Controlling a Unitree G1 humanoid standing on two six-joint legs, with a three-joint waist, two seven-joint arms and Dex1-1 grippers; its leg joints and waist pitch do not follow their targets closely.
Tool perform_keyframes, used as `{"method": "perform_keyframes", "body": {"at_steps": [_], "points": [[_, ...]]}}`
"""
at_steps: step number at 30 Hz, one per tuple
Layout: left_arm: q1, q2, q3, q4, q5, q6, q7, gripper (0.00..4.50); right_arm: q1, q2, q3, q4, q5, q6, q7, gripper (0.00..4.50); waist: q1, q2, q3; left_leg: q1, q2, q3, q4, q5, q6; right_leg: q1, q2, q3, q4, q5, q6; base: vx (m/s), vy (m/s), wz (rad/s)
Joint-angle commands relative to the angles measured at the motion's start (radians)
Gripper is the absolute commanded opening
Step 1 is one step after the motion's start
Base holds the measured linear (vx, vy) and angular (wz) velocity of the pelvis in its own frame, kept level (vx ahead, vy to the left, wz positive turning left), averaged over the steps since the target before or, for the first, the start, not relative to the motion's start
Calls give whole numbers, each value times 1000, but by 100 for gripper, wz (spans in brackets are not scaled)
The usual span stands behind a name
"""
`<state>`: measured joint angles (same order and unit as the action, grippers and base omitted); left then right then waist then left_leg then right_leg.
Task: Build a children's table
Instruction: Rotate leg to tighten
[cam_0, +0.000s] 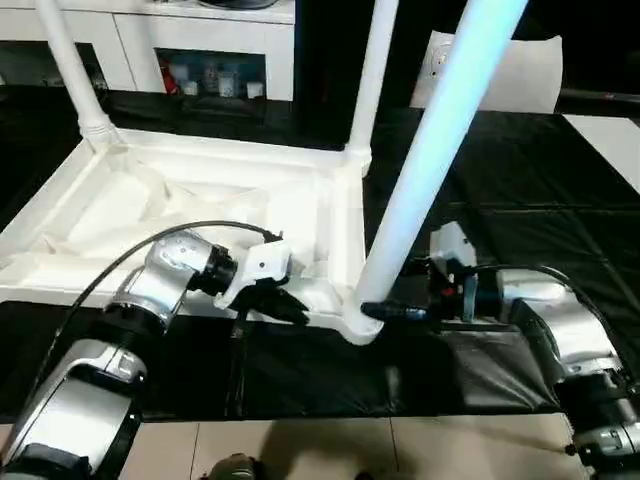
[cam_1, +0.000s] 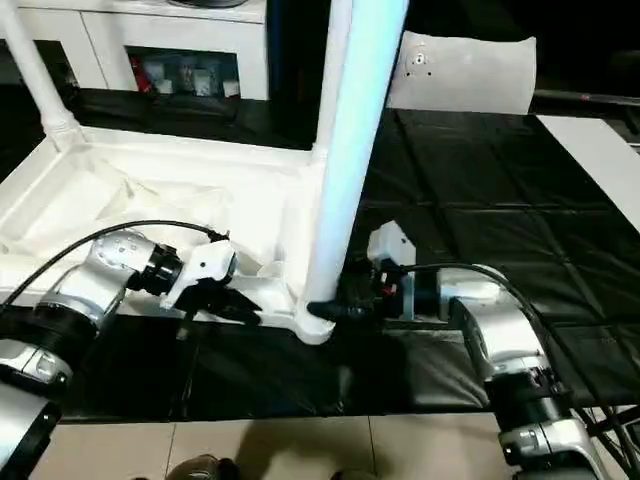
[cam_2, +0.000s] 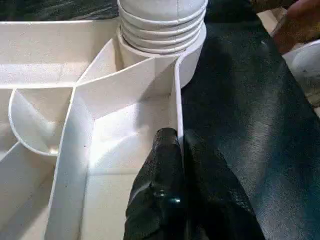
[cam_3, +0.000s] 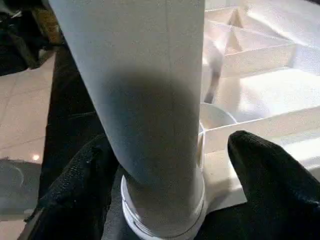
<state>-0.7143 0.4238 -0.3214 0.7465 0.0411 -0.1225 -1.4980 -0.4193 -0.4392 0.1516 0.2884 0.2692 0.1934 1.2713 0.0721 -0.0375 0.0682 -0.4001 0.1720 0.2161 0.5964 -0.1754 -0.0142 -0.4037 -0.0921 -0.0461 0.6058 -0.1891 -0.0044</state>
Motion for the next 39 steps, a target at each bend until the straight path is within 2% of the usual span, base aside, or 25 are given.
{"method": "perform_keyframes", "body": {"at_steps": [1,3,7,14,18,20,23,24,25,26,27,28,29,31,32,33,34,38,39], "points": [[-31,-7,-32,-3,6,-26,-49,0,-15,-4,7,9,4,-6,24,336,0,-3,-67,41,72,-28,-75,-198,27,33,-67,40,-59,-155,-256,0,0,0],[-36,-9,-34,6,4,-35,-56,0,-20,-2,12,18,3,-11,34,305,4,-3,-67,41,72,-27,-74,-182,37,33,-67,40,-56,-131,-261,0,0,0],[-42,-13,-35,17,3,-43,-65,0,-26,-2,18,30,3,-14,49,274,13,-3,-67,41,72,-25,-72,-172,45,33,-67,40,-55,-124,-264,0,0,0],[-45,-12,-38,26,1,-51,-79,0,-32,0,33,44,11,-5,75,212,13,-1,-62,43,73,-28,-77,-202,28,30,-67,40,-59,-162,-257,0,0,0],[-44,-12,-37,26,-2,-45,-80,0,-25,4,36,34,17,11,80,198,13,-1,-61,42,73,-28,-78,-211,24,31,-67,40,-60,-168,-256,0,0,0],[-39,-17,-27,19,-10,-22,-66,0,-7,11,36,11,27,36,73,196,13,0,-60,41,73,-28,-78,-212,24,31,-67,40,-61,-171,-256,0,0,0],[-31,-41,-3,-8,-1,65,52,0,43,51,18,-59,51,142,-38,195,15,3,-56,43,74,-28,-82,-217,19,28,-65,41,-61,-170,-255,0,0,0],[-29,-45,1,-12,1,77,70,0,49,59,15,-67,51,151,-59,195,14,3,-55,43,76,-30,-85,-231,9,27,-67,43,-63,-190,-249,0,0,0],[-26,-50,5,-20,2,91,93,0,57,70,12,-77,48,161,-88,195,12,6,-55,44,74,-31,-86,-245,2,26,-68,42,-64,-209,-247,0,0,0],[-18,-69,20,-47,-8,145,134,0,70,99,10,-93,34,172,-152,195,7,2,-51,43,71,-33,-88,-283,-12,24,-70,43,-73,-272,-231,0,0,0],[-12,-82,30,-66,-16,182,161,0,79,118,8,-103,24,179,-195,195,5,4,-47,46,73,-37,-91,-319,-30,20,-73,46,-80,-338,-213,0,0,0],[4,-121,48,-118,-31,248,228,0,91,175,3,-115,1,203,-303,195,-2,5,-43,45,72,-42,-95,-352,-49,19,-75,47,-84,-403,-193,0,0,0],[8,-142,57,-136,-34,283,266,0,92,207,-3,-116,-7,221,-357,195,-10,3,-43,47,70,-46,-96,-388,-66,14,-75,45,-91,-466,-173,0,0,0],[12,-165,66,-154,-38,316,305,0,90,244,-13,-116,-14,243,-417,195,-18,2,-44,50,69,-49,-95,-406,-72,11,-75,45,-96,-496,-159,0,0,0],[18,-195,77,-177,-41,360,354,0,89,293,-29,-124,-17,281,-496,195,-31,1,-45,44,69,-53,-98,-405,-75,16,-73,46,-94,-497,-151,0,0,0],[19,-223,81,-190,-36,381,401,0,83,338,-39,-119,-32,294,-569,195,-35,4,-45,43,68,-53,-98,-401,-73,13,-73,46,-96,-488,-153,0,0,0],[20,-253,85,-200,-28,403,455,0,76,384,-48,-113,-44,310,-647,195,-46,0,-46,41,67,-52,-99,-406,-76,10,-70,45,-97,-484,-151,0,0,0],[8,-362,113,-204,0,464,659,0,39,520,-59,-74,-99,335,-868,195,-61,2,-45,47,61,-53,-94,-414,-69,3,-70,46,-110,-532,-124,0,0,0],[4,-374,119,-202,3,474,686,0,32,539,-67,-64,-104,332,-900,195,-62,2,-46,47,60,-53,-94,-409,-66,5,-69,46,-111,-527,-120,0,0,0]]}}
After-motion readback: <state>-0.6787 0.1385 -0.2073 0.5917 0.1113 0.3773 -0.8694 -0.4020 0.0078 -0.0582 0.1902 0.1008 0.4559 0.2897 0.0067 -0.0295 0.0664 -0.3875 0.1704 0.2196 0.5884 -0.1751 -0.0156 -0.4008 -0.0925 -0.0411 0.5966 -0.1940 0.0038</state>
